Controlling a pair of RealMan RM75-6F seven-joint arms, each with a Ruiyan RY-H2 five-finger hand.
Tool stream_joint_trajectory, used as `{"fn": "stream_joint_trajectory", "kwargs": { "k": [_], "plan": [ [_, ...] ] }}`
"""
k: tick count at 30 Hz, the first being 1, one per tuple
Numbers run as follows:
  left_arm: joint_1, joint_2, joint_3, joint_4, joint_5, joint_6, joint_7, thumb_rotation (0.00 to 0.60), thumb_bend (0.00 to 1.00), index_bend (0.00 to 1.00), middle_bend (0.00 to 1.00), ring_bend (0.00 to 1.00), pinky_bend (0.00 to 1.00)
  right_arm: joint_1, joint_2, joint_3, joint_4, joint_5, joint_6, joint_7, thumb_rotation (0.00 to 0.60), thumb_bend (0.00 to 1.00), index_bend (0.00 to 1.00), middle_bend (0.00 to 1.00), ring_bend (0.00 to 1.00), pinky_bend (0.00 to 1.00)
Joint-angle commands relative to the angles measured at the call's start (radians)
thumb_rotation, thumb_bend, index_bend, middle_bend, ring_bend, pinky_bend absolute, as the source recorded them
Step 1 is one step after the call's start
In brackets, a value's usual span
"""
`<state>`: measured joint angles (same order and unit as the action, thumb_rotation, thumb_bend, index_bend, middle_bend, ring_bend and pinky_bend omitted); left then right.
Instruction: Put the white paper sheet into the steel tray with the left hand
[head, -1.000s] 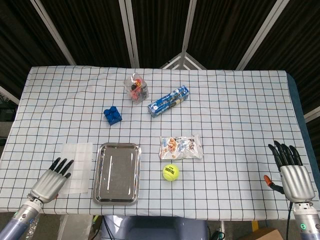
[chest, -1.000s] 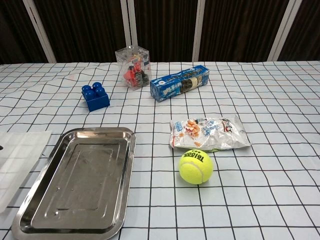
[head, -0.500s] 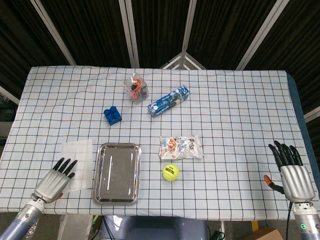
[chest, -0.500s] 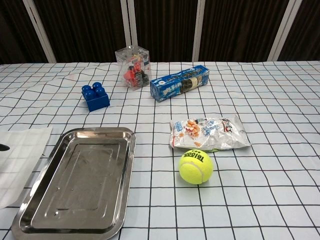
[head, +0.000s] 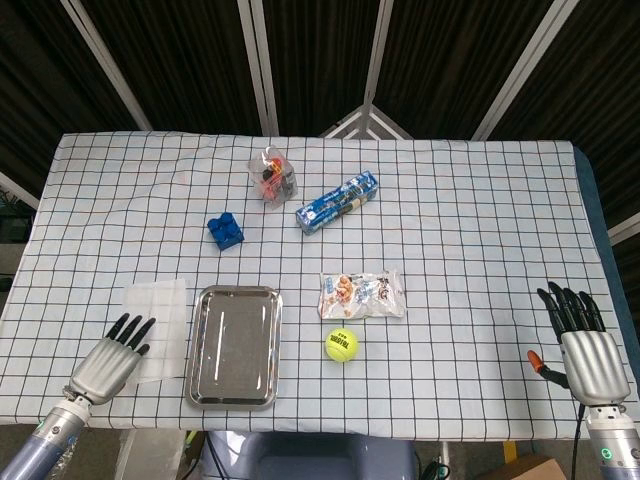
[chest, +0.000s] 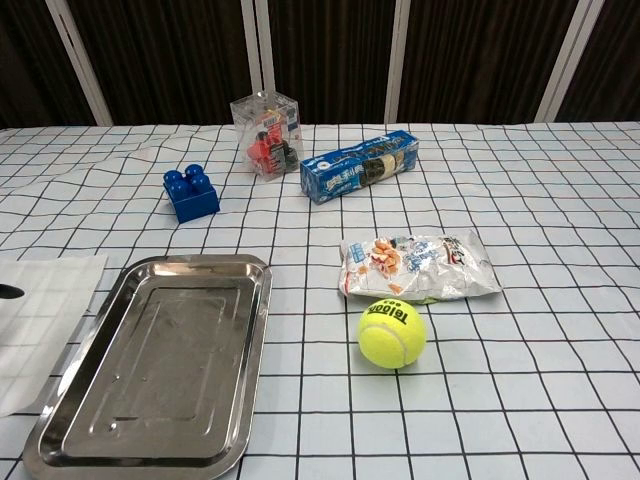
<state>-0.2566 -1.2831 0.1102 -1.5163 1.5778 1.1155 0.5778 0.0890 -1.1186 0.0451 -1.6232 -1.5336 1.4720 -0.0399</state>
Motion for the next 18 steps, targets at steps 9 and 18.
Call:
{"fn": "stream_joint_trajectory", "kwargs": {
  "k": [9,18],
  "plan": [
    [-0.005,-0.029,0.005,0.021,0.004,0.003,-0.012,0.6,0.46,0.51,0.0,0.0,0.0,0.0,0.003,-0.001,-0.004,0.001,-0.002,0.008,0.6,0.31,0.0,0.0,0.0,0.0],
    [-0.006,-0.023,0.008,0.023,0.012,0.022,-0.052,0.6,0.52,0.57,0.01,0.0,0.0,0.0,0.003,-0.001,-0.005,0.001,-0.004,0.007,0.6,0.31,0.0,0.0,0.0,0.0]
  ]
}}
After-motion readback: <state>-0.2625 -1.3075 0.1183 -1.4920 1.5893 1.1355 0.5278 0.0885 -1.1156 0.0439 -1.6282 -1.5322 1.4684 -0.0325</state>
